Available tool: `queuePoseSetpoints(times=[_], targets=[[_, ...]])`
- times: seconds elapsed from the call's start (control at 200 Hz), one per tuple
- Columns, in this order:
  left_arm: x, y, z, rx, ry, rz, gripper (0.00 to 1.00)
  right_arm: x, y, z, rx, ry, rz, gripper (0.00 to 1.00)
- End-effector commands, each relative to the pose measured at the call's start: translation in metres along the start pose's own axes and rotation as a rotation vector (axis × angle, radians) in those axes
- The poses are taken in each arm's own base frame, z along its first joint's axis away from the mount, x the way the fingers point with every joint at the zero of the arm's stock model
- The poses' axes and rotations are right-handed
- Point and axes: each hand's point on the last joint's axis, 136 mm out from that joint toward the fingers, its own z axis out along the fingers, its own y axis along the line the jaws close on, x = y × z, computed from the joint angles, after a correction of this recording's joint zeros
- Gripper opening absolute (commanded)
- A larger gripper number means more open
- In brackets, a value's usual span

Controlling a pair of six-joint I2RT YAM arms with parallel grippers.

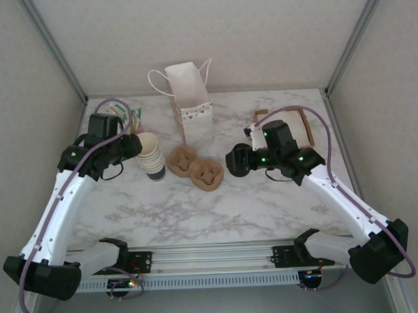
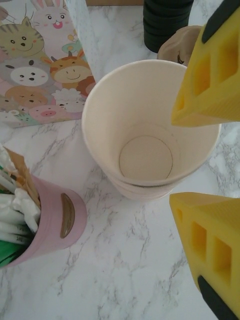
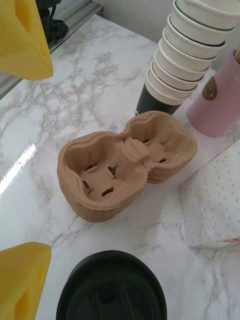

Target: Pack the takeout coffee

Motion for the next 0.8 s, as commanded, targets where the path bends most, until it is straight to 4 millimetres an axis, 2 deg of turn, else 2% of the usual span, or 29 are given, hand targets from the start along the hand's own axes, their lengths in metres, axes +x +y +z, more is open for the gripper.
queuePoseSetpoints(times=[0.0,0.416,0.686,0.796], targets=[[0.003,0.004,0.000,-0.065,0.032,0.037,0.34,-0.006,0.003,-0.002,0.015,-0.008,-0.024,0.83],[0.004,0.015,0.014,-0.191,0.078,0.092,0.32,0.001,0.001,-0.003,0.022,-0.001,-0.021,0.80],[0.005,0.015,0.019,-0.200,0.087,0.100,0.20,0.003,0.000,-0.002,0.025,0.005,-0.019,0.80],[0.005,0.017,0.020,-0.206,0.087,0.103,0.19,0.004,-0.002,-0.002,0.031,0.008,-0.017,0.80]])
